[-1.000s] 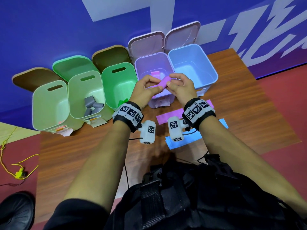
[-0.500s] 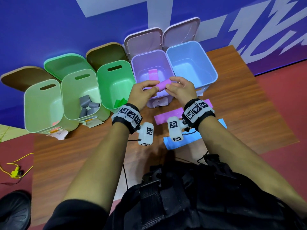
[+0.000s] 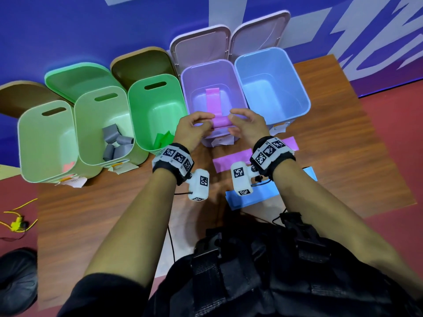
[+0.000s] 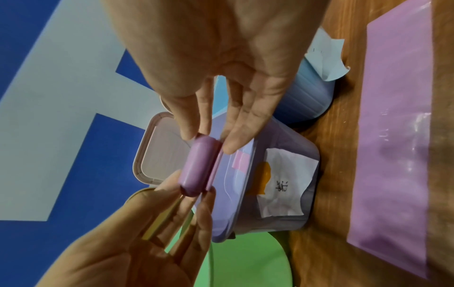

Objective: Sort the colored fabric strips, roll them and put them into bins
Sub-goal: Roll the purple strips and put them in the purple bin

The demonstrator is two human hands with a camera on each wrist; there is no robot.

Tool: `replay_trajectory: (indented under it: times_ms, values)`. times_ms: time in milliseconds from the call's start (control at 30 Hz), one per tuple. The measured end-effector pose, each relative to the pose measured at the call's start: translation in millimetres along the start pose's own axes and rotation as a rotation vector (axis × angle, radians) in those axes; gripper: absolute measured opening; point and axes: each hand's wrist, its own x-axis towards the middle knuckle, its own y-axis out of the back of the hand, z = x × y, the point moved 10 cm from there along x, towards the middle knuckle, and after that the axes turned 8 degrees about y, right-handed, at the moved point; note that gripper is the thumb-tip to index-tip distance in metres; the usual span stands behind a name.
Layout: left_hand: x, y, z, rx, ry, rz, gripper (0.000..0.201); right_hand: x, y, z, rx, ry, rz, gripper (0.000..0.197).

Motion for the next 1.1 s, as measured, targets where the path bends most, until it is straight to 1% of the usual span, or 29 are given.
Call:
replay_trajectory:
  times_ms: [67,200,333,400,567,700,867,1000,1100]
  values:
    - [2,1,-2,0.004,0.01,0.002,0.018,4,-3,4,-0.012,0.002,-0.003,0.021]
    - [7,4,1,0.1,-0.017,0.033,0.019,10,-6,7,-0.026,-0.013,-0.003,0.009]
    - [14,4,-3,0.109,0.002,0.029,0.018,18,-6,12,-0.067,-0.048,-0.002,0.006]
    - [17,6,-7,0.164,0.018,0.051,0.017,21,-5,17,-0.091,-0.08,0.0,0.005]
    - [20,9,-12,0.172,0.038,0.068,0.017,23,-5,22,-0.159,-0.114,-0.011,0.005]
    - [20,7,-15,0.159,0.046,0.049,0.016,24,-5,23,-0.217,-0.099,-0.028,0.009]
    - [21,6,-15,0.189,0.052,0.038,0.023,21,-5,19,-0.279,-0.076,-0.057,0.014]
    - [21,6,-13,0.233,0.031,0.042,0.023,18,-4,15,-0.31,-0.061,-0.072,0.013]
    - [21,4,-14,0.209,0.029,0.028,0.023,17,-4,15,-0.315,-0.068,-0.062,0.013]
